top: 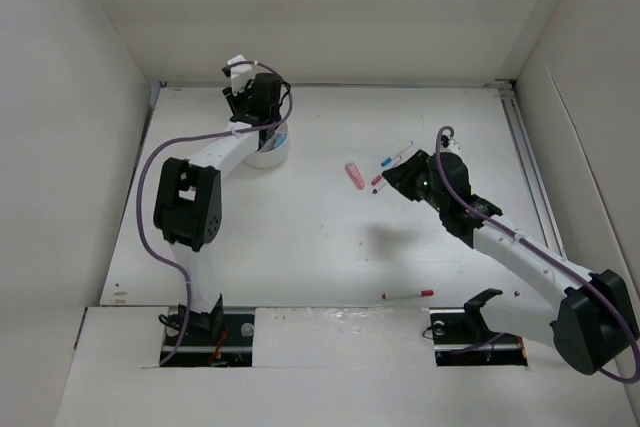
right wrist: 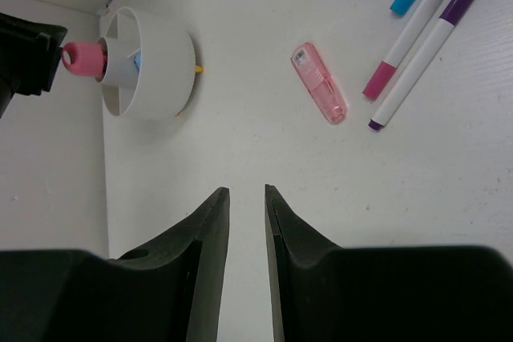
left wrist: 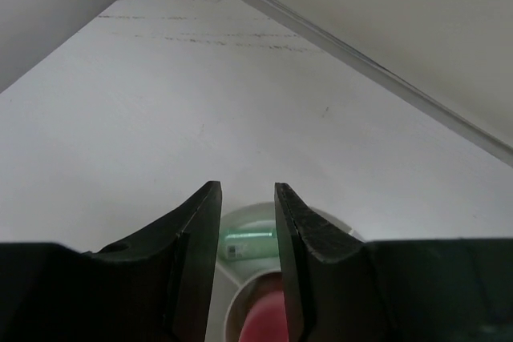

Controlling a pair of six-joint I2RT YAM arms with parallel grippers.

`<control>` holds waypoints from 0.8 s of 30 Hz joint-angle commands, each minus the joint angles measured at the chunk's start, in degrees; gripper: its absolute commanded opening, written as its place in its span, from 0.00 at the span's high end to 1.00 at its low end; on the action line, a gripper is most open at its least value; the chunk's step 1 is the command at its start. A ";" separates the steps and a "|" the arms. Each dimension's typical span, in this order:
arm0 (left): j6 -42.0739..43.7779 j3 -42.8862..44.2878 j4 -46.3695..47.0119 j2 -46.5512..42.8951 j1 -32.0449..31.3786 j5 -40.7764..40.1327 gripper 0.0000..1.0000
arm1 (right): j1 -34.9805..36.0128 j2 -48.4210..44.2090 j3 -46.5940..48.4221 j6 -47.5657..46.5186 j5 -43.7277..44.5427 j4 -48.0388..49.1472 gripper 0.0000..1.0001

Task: Sort the stationery into containers
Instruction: Place the stationery in the storage box, then pick up the stationery from the center of the board.

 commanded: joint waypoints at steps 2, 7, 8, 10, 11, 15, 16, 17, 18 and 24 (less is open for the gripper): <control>-5.32 -5.13 1.61 -14.48 -1.60 6.85 0.70 | 0.51 -0.37 2.66 -0.80 -0.07 1.80 0.70; -7.09 -16.56 8.21 -23.29 -15.79 8.10 0.62 | 0.51 -0.90 2.66 -0.80 0.45 1.80 0.86; -7.96 -17.36 7.60 -22.60 -18.28 8.09 0.61 | 0.51 -0.90 2.14 -0.80 1.06 1.80 0.87; -10.07 -16.15 2.45 -18.40 -22.59 8.09 0.61 | 0.51 -0.90 2.13 -0.80 1.68 1.80 0.87; -11.13 -14.13 0.50 -16.63 -25.66 8.09 0.61 | 0.51 -0.90 2.13 -0.80 1.68 1.80 0.87; -13.86 -11.39 -3.92 -9.59 -27.18 14.85 0.61 | -0.02 -2.04 1.61 -0.80 3.16 1.80 0.77; -13.86 -10.69 -3.92 -7.67 -27.18 15.82 0.61 | -0.54 -2.57 1.61 -0.80 3.18 1.80 0.72; -14.56 -10.68 -3.92 -6.60 -27.18 16.44 0.61 | -0.54 -2.57 1.61 -0.80 3.79 1.80 0.70; -14.56 -9.38 -3.92 -5.55 -27.18 17.92 0.61 | -0.54 -3.27 1.08 -0.80 3.79 1.80 0.68; -15.18 -4.45 -5.32 1.83 -27.18 20.66 0.61 | -2.30 -4.68 0.46 0.25 4.24 1.18 0.45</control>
